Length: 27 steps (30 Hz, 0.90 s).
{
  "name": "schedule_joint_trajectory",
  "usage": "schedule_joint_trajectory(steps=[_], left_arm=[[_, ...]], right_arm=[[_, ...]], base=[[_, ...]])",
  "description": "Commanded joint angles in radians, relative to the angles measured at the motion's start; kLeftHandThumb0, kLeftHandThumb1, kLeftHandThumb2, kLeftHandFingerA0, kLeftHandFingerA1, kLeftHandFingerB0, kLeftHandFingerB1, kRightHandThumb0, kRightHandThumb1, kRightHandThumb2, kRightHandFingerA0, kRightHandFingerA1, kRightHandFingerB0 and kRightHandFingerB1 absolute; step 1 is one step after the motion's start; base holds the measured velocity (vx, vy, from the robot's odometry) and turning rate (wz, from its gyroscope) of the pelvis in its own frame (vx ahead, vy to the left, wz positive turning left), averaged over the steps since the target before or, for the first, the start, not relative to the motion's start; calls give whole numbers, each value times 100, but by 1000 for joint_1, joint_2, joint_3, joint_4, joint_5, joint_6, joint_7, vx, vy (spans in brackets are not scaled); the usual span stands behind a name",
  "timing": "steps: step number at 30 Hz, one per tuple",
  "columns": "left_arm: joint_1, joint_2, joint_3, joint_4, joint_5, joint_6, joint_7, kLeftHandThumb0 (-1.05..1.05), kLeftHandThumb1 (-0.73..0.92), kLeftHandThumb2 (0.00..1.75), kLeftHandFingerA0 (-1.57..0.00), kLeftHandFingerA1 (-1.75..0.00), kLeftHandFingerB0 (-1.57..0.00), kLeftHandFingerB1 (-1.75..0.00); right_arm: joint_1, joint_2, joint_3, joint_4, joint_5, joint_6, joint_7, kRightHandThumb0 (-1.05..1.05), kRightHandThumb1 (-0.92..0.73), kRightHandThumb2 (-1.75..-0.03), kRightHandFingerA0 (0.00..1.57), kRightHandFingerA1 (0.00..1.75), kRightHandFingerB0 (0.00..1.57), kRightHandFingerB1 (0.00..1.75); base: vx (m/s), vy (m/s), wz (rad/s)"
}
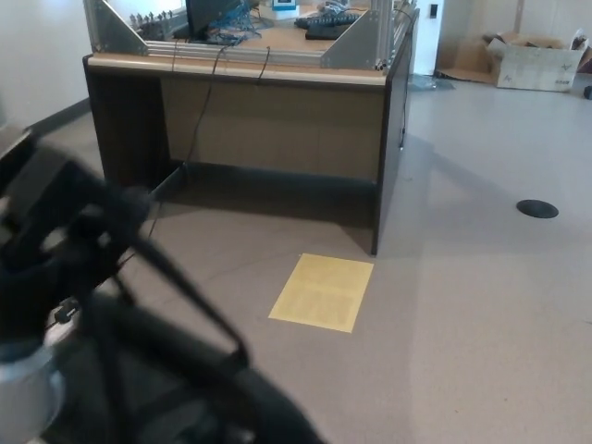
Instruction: A person hands over a black lunchbag to the robot and the robot uses its left hand to grab the strips of the lunchbag, the gives it back to the person.
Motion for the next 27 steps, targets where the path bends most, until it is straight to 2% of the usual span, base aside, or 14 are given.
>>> schedule_joint_trajectory(steps=[1,4,5,7,8,11,15,16,19,21,22,27], left_arm=[[-395,-102,-207,202,140,86,-48,-12,58,55,-74,-175,-51,-168],[-535,-185,-278,337,146,114,-48,-15,60,55,-78,-175,-53,-168],[-567,-204,-295,368,158,130,-43,-18,58,54,-79,-175,-54,-169],[-625,-237,-324,432,173,153,-23,-18,59,54,-81,-175,-53,-172],[-668,-257,-345,483,182,164,-12,-16,59,54,-79,-175,-52,-171],[-769,-294,-392,610,186,173,-1,-15,59,55,-73,-175,-53,-164],[-847,-316,-434,710,215,226,72,-17,59,54,-79,-175,-53,-172],[-880,-325,-453,754,219,246,88,-19,59,55,-78,-175,-54,-170],[-914,-336,-476,804,197,238,90,-19,59,55,-76,-175,-54,-168],[-932,-328,-495,833,183,205,91,-21,56,54,-76,-175,-59,-157],[-937,-328,-507,847,180,200,106,-18,55,54,-75,-175,-56,-164],[-928,-300,-552,868,165,179,148,-17,56,54,-76,-175,-60,-158]], right_arm=[[-15,-13,-15,-6,29,39,17,-57,-51,-85,58,61,33,48],[-11,-18,-12,-13,19,33,6,-58,-52,-85,59,61,33,48],[-10,-20,-13,-14,20,33,7,-53,-62,-59,64,50,38,35],[-12,-21,-16,-16,24,32,11,-54,-62,-59,64,51,39,35],[-18,-23,-15,-13,21,32,8,-62,-52,-86,58,61,35,48],[-31,-34,-5,-5,2,26,-1,-64,-53,-87,59,61,34,48],[-34,-34,-3,-6,1,24,5,-62,-53,-86,59,60,34,48],[-35,-34,-1,-7,-1,23,3,-55,-65,-60,65,49,40,35],[-34,-32,3,-12,-7,23,-3,-53,-65,-60,66,49,40,35],[-39,-34,7,-17,-13,25,-5,-52,-63,-59,67,50,40,36],[-42,-34,9,-21,-14,27,-5,-52,-63,-59,66,50,40,35],[-56,-30,20,-28,-11,44,2,-50,-63,-59,65,50,40,35]], base=[[0,0,0],[0,0,0],[0,0,0],[0,0,0],[0,0,0],[0,0,0],[0,0,0],[0,0,0],[0,0,0],[0,0,0],[0,0,0],[0,0,0]])
